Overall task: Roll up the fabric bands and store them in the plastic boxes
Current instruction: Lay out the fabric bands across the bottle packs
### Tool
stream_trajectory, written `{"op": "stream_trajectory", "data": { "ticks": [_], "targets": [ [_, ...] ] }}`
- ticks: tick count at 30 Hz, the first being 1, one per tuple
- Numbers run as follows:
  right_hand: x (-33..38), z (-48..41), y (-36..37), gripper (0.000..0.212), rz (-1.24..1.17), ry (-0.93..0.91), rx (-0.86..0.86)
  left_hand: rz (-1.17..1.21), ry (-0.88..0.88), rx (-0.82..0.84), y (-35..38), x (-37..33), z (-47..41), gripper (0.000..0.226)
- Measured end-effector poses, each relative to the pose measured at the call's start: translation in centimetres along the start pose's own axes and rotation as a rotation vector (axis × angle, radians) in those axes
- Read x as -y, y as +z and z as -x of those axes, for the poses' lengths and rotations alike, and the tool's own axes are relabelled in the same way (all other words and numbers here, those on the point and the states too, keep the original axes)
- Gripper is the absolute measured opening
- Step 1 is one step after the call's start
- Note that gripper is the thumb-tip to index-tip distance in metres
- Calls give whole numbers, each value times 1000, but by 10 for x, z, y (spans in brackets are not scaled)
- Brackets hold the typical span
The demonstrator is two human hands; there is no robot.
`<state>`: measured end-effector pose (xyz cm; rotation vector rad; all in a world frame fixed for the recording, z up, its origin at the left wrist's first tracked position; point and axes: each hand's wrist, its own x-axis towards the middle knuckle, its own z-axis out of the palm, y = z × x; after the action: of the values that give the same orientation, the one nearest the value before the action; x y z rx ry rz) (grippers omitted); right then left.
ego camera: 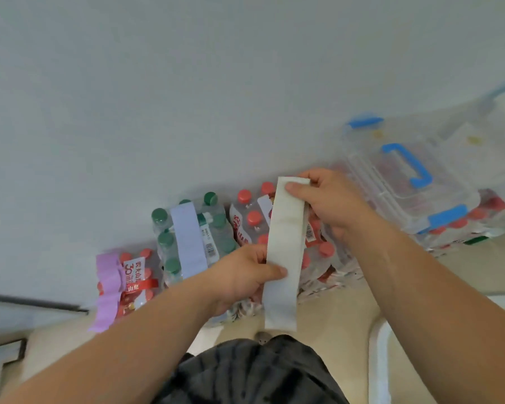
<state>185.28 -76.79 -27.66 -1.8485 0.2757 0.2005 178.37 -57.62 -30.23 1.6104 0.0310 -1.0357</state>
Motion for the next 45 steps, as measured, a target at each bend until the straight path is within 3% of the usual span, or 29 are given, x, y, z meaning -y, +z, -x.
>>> {"op": "stream_trajectory", "data": {
  "ticks": [5,10,14,17,22,26,29,32,35,39,42,45],
  "targets": [
    [-23,-56,5,4,165,19,68,227,-109,-187,25,-3,-37,33],
    [-52,-92,25,42,269,29,88,-236,-37,-325,23,-3,-58,62],
    [-62,-107,32,47,357,-10,105,-461,62,-439,25,-1,-63,69],
    [-65,-111,34,46,498,-59,107,-714,34,-348,21,8,-63,61],
    [-68,-103,43,42,658,-125,-20,-744,82,-269,6,17,-52,50],
    [-60,-82,53,38,767,-253,-184,-599,167,-379,-22,21,-29,34],
    [-46,-64,84,22,769,-391,-202,-481,204,-539,-56,30,-4,21],
    [-33,-53,127,5,837,-486,-145,-340,202,-689,-99,43,24,11],
    [-13,-40,171,4,776,-492,-129,-236,172,-776,-147,66,53,6],
    [19,-9,256,5,513,-385,120,-282,41,-835,-216,117,83,6],
    [16,7,325,10,507,-251,363,-318,-114,-828,-266,166,92,9],
    [-5,7,376,14,551,-113,460,-322,-213,-801,-303,205,93,17]
  ]
}}
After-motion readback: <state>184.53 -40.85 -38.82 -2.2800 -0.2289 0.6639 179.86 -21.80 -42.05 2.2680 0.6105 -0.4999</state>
